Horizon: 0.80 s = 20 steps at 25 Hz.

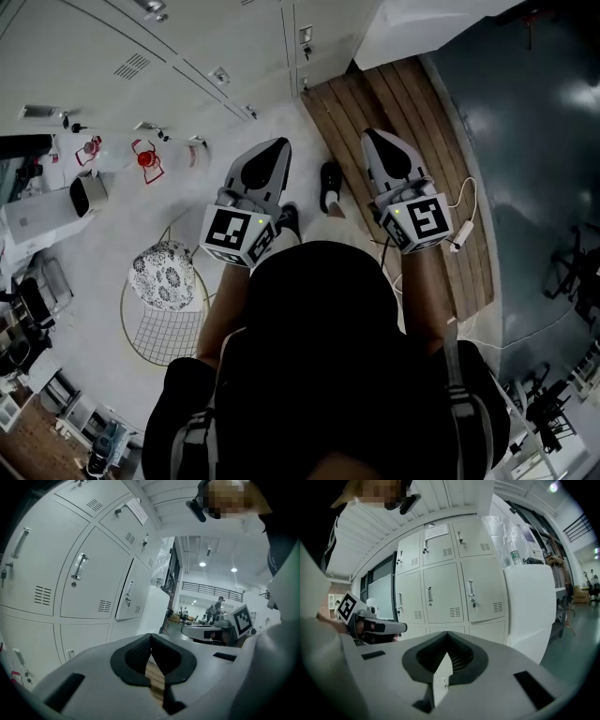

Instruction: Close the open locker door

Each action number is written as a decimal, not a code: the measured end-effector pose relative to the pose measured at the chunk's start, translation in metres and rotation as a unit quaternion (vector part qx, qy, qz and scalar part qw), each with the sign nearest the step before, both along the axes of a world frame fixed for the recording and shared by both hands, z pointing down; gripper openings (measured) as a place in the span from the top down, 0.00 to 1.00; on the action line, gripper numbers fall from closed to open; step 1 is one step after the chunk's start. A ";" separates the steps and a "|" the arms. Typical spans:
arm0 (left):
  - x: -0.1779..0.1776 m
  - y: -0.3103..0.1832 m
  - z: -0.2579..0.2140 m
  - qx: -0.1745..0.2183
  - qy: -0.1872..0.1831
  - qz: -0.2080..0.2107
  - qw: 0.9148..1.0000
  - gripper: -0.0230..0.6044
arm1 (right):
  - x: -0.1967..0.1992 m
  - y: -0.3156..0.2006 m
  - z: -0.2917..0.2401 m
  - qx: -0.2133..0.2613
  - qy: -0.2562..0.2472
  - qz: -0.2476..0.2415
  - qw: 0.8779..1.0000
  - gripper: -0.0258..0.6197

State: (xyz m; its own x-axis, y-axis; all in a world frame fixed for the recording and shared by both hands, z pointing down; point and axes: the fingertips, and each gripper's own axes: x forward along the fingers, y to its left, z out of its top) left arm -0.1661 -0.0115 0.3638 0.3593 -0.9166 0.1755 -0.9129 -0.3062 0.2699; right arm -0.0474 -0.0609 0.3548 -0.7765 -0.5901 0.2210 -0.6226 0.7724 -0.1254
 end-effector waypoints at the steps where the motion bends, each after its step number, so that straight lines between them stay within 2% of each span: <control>1: -0.004 0.009 -0.001 0.003 0.001 0.003 1.000 0.94 | -0.003 0.009 -0.002 0.002 -0.001 0.005 1.000 0.95; 9: -0.022 0.068 -0.005 0.016 0.017 0.040 0.999 0.94 | -0.010 0.081 -0.016 0.015 -0.003 0.052 0.999 0.95; 13: -0.022 0.087 -0.001 0.012 0.013 0.069 0.997 0.94 | -0.005 0.111 -0.014 0.019 -0.003 0.077 0.997 0.95; 20: -0.021 0.101 -0.015 0.029 0.012 0.089 0.996 0.94 | 0.004 0.140 -0.020 0.020 0.002 0.092 0.996 0.95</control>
State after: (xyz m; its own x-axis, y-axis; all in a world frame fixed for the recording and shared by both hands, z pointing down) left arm -0.1873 0.0899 0.3488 0.5207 -0.8462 0.1130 -0.8362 -0.4788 0.2676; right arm -0.0437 0.0796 0.3347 -0.6531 -0.7312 0.1969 -0.7549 0.6492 -0.0933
